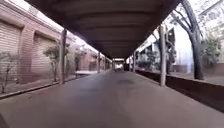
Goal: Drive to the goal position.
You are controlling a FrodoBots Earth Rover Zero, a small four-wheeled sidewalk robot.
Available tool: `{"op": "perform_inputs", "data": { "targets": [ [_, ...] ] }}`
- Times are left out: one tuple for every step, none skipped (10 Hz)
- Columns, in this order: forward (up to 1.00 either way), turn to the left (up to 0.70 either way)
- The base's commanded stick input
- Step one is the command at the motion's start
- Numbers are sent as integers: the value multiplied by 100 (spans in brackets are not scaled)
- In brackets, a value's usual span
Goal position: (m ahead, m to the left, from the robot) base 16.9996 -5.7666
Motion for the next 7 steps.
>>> {"op": "perform_inputs", "data": {
  "targets": [
    [70,0],
    [70,0],
    [70,0],
    [70,0],
    [70,0],
    [70,0],
    [70,0]
  ]
}}
